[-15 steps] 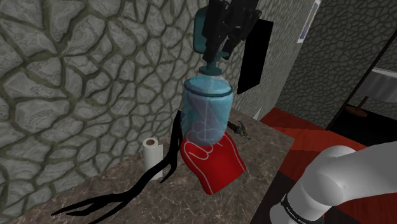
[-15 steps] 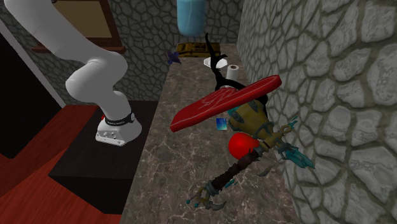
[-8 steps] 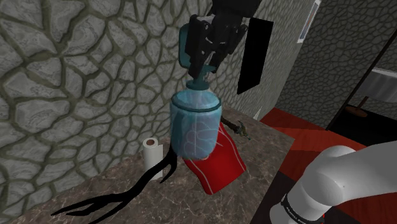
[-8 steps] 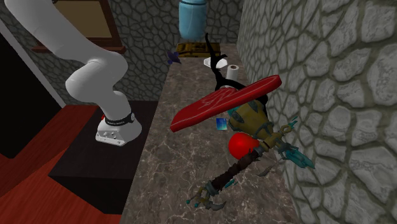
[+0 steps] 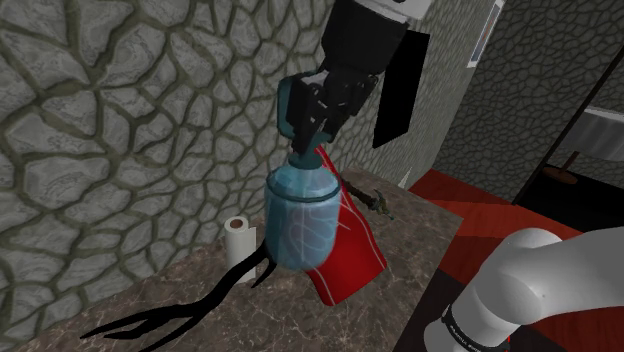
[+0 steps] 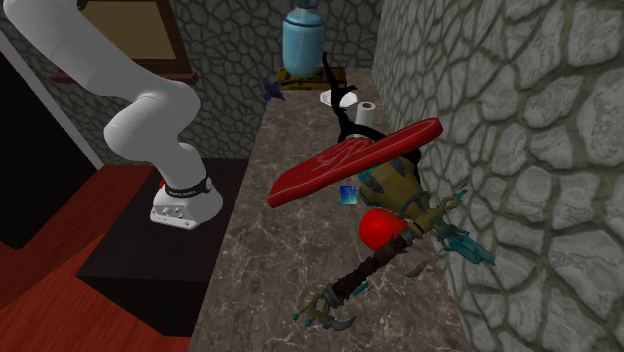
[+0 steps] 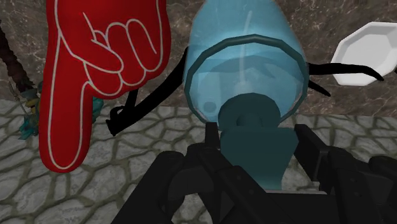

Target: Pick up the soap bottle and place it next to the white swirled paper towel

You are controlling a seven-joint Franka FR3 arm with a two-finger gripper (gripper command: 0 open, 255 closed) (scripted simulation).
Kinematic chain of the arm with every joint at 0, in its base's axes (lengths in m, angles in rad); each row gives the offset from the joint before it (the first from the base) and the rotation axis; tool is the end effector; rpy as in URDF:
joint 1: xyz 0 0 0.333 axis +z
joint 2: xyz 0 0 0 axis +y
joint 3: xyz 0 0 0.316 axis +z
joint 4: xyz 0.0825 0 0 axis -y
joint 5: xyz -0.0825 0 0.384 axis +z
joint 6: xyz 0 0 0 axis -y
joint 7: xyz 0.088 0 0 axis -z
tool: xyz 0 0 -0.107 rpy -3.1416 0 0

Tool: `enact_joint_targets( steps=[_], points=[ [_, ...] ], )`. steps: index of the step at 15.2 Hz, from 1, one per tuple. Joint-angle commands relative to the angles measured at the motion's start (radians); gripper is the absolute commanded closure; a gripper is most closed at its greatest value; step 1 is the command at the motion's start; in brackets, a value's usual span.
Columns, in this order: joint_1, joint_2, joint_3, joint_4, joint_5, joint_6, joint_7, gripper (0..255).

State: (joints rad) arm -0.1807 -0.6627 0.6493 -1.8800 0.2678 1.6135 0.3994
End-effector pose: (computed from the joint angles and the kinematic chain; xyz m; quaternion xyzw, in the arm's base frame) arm 0.2833 0.2969 0.7052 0.9887 0.0203 0.1486 0.0004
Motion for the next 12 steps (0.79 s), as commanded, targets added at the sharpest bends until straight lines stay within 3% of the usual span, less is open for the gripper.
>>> enact_joint_targets(
  steps=[1,12],
  points=[
    [0.007,-0.016,-0.001,-0.039,0.007,0.024,-0.004,255],
    [0.038,-0.074,0.017,-0.225,0.044,0.155,-0.012,255]
  ],
)
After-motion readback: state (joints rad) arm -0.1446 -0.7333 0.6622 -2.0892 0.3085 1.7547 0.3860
